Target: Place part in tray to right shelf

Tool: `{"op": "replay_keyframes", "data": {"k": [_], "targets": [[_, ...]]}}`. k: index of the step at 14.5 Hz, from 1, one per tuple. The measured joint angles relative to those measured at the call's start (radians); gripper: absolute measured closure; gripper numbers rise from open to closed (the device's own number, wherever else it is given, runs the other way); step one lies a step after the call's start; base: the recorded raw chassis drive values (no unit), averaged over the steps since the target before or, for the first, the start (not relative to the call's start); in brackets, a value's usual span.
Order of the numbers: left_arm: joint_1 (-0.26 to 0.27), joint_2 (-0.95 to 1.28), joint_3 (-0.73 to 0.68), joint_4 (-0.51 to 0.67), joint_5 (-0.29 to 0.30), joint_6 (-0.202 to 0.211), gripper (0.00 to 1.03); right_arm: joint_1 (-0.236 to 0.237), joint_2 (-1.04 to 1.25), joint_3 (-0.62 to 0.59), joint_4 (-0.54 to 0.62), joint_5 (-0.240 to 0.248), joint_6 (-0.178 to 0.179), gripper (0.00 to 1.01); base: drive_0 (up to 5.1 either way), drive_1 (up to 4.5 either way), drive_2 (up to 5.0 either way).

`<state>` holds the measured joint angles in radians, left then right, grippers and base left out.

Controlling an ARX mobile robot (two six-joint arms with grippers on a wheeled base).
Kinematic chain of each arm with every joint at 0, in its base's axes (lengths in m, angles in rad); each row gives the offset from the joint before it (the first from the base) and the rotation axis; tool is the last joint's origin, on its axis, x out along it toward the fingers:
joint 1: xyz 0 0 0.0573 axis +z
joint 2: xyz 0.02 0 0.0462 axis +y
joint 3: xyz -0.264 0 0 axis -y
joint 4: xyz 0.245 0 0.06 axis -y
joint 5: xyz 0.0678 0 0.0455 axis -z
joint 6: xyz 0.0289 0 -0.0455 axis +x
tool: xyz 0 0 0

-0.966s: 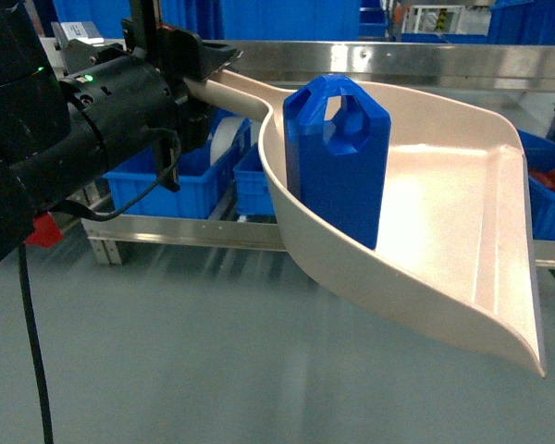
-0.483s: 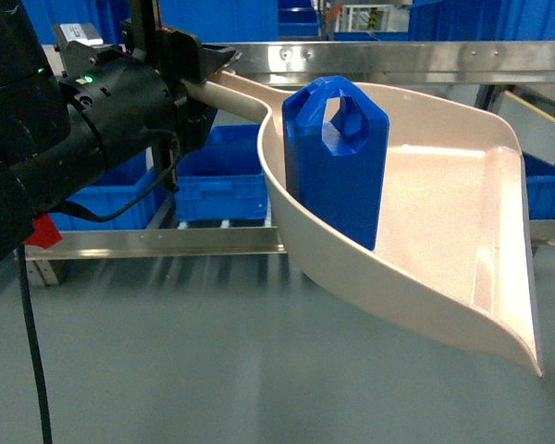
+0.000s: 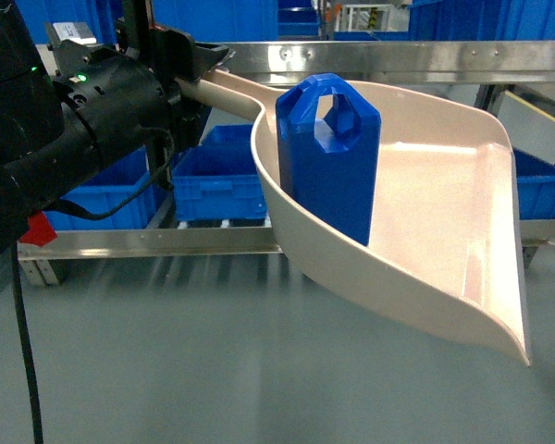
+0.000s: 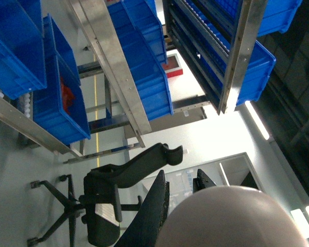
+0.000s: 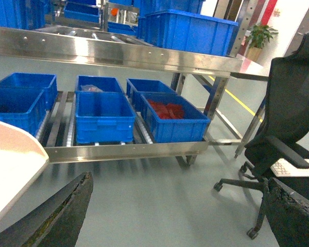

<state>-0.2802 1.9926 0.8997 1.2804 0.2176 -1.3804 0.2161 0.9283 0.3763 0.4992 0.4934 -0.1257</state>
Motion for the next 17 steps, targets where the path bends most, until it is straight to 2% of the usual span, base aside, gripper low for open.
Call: {"op": "replay_keyframes", "data": {"k": [17], "targets": [[-0.006, 0.0, 0.0, -0.001, 0.003, 0.0, 0.91, 0.0, -0.001, 0.0, 0.0, 0.0, 0.0, 0.03, 0.0, 0.0, 0.0]]}}
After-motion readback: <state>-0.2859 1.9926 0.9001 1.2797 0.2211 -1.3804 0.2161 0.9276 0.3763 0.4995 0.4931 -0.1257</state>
